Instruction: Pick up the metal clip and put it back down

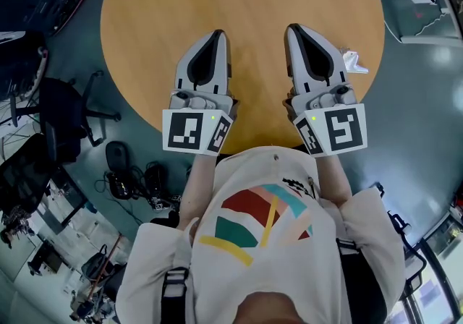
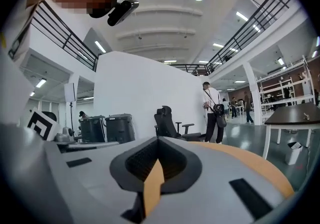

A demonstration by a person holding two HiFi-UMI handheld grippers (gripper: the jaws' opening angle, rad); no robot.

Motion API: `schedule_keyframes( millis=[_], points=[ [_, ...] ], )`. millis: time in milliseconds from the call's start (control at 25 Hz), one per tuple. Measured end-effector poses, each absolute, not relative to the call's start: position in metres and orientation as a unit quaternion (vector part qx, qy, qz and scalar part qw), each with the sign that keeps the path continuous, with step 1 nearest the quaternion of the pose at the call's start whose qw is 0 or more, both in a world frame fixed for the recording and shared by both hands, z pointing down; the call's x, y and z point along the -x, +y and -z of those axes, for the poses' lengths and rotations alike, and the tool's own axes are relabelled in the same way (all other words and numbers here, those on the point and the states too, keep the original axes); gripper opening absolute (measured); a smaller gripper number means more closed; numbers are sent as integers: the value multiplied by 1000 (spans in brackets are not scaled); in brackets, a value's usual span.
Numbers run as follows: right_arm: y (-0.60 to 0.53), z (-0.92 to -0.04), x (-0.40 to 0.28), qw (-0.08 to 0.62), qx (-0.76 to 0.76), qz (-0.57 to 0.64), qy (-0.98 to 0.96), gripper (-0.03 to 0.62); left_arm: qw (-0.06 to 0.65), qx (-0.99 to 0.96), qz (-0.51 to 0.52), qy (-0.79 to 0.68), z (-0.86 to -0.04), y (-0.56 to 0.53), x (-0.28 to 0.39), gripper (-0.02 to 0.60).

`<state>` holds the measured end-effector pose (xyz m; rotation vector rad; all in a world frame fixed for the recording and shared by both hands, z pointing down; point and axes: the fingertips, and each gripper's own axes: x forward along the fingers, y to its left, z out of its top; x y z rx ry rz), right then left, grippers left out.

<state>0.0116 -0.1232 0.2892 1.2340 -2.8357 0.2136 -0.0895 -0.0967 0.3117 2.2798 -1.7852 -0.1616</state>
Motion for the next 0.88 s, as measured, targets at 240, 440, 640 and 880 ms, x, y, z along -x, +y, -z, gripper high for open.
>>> schedule_keyframes(
  millis=[240,440,640,880],
  points=[
    [-120,-286,-15,27,-398,-55,-915,14,114,-781,56,-611,-307,-95,87,41],
    [-119,-290,-14,36,-402,-51,-914,12,110,-781,58,-612,-302,-95,89,42],
    [-119,-291,-15,43,-402,-47,-913,13,109,-782,60,-611,-301,-96,87,42],
    [-119,-296,-21,44,-404,-52,-912,13,108,-780,61,-613,-301,-95,85,43]
  ],
)
